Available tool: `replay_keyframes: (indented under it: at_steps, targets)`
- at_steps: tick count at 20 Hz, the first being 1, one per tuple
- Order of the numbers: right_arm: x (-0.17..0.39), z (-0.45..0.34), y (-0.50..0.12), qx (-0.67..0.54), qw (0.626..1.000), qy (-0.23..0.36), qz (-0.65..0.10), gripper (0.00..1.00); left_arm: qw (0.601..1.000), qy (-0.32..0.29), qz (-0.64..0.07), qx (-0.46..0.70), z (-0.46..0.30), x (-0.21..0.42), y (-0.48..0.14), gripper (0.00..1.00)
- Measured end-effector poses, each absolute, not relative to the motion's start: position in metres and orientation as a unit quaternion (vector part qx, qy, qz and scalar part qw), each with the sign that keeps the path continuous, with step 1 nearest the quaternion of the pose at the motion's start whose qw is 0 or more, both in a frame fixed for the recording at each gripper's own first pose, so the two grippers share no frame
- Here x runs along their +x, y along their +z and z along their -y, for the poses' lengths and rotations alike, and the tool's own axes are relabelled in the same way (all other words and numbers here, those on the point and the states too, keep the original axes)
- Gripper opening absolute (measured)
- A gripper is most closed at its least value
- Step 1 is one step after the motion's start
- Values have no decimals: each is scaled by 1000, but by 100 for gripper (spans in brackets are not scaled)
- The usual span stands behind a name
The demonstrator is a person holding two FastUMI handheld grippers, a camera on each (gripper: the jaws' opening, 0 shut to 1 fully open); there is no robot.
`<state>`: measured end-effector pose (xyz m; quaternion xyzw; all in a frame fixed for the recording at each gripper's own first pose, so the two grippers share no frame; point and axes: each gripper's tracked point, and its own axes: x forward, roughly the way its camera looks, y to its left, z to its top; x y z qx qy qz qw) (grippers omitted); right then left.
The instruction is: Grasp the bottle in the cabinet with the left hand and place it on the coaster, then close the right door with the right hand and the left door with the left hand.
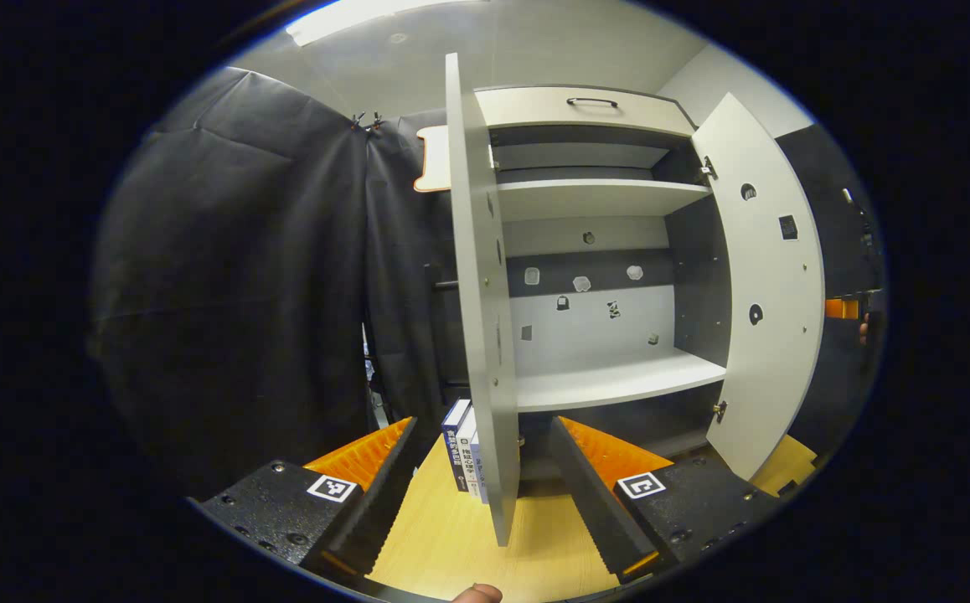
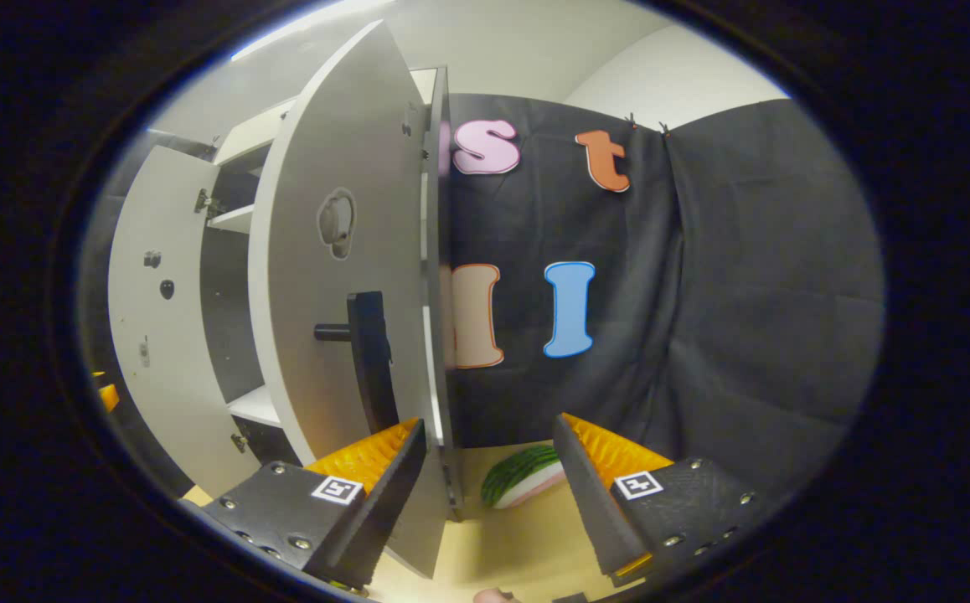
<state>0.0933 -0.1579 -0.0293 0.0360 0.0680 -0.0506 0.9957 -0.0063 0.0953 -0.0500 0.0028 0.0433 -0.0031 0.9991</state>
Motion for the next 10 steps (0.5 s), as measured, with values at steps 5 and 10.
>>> replay_keyframes:
  at_steps: [5, 10]
  targets:
    - [99, 113, -29, 40, 997, -18, -65, 94, 999, -6, -54, -2, -100, -7, -58, 98]
    - [108, 81, -32, 45, 997, -10, -68, 94, 998, -4, -53, -17, -114, -11, -55, 97]
